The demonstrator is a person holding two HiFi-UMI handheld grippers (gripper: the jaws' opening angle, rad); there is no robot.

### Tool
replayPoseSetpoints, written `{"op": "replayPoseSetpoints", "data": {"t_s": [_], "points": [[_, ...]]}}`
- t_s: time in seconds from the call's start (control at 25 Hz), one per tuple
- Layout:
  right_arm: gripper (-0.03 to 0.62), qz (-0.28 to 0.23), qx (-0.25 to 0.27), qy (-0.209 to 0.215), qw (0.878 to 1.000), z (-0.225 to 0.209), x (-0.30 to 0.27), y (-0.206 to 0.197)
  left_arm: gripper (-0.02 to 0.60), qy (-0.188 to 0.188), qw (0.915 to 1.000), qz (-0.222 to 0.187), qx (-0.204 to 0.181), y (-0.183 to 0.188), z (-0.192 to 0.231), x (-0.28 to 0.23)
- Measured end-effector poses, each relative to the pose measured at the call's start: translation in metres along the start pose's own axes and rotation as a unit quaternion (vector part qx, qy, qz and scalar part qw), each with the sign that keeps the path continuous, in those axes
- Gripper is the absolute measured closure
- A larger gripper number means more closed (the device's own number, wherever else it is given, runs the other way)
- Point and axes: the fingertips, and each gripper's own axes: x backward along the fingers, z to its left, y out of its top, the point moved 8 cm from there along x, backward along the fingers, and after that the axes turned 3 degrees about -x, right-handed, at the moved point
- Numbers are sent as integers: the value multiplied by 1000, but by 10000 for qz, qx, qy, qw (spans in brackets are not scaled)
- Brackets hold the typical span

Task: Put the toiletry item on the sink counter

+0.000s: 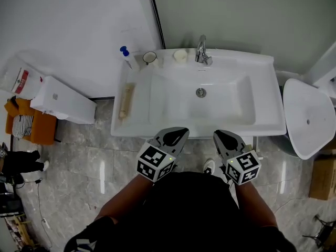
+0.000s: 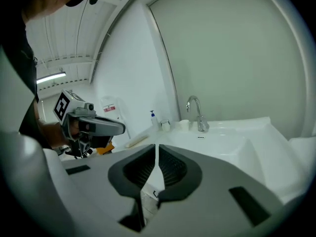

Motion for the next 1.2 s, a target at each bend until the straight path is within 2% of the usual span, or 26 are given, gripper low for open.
{"op": "replayPoseSetpoints", "data": {"t_s": [0.64, 0.96, 1.2], "points": [[591, -10, 369, 242, 9990, 44, -31, 14, 581, 141, 9995, -271, 33, 0, 30, 40], [591, 73, 502, 436, 9978, 87, -72, 21, 581, 342, 9987, -343, 130, -10, 69, 82], [591, 239, 741, 721, 9944, 130, -114, 20, 581, 655, 9968, -365, 265, -31, 104, 130]]}}
